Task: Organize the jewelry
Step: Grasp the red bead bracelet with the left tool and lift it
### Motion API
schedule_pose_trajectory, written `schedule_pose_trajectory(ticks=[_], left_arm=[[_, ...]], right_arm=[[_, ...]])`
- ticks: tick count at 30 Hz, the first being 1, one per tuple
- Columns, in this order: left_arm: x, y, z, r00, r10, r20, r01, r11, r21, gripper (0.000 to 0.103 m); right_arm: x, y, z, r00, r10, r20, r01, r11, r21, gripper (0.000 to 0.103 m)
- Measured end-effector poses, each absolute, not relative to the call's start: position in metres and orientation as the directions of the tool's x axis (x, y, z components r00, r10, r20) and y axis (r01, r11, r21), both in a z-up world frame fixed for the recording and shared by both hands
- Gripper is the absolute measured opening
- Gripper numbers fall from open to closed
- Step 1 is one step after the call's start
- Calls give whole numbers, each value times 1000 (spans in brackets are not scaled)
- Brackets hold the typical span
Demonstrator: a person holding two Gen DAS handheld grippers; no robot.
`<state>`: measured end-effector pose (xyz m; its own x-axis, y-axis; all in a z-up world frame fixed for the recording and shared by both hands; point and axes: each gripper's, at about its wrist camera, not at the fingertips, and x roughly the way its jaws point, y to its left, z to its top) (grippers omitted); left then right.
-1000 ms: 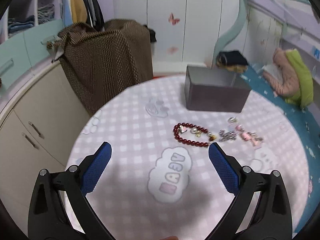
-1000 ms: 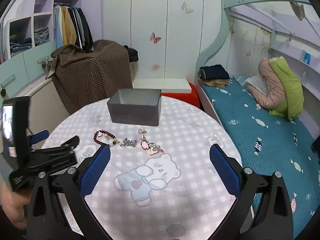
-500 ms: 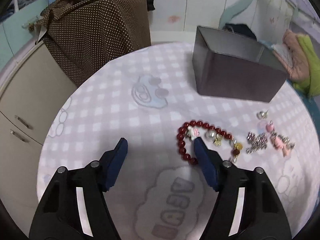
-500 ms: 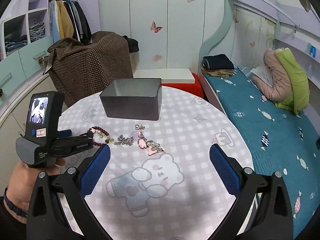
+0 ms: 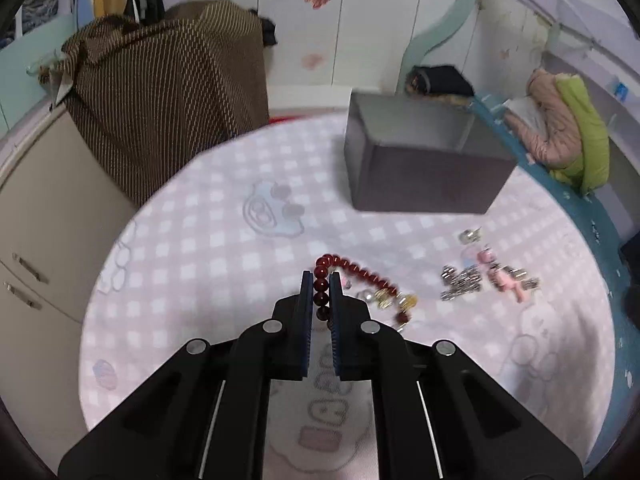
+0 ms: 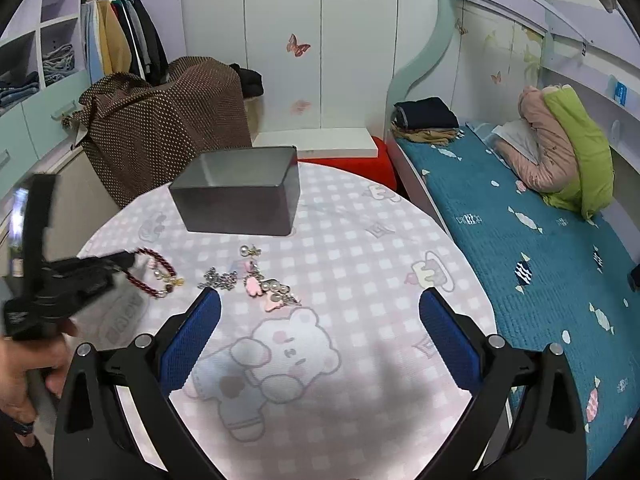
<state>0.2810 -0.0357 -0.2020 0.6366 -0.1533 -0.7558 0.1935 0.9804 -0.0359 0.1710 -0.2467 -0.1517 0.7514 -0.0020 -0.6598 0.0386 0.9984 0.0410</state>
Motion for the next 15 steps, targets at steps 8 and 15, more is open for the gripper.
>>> schedule_pose_trajectory(ticks=[8, 15], left_arm=[[251, -35, -162, 714, -205, -670, 252, 967, -28, 8], [224, -32, -151, 731, -217, -647, 253, 967, -39, 8]], right_arm=[[184, -241, -169, 718, 11, -696, -4, 1000, 12, 95], [211, -226, -197, 652, 30, -758, -74, 997, -25, 95]])
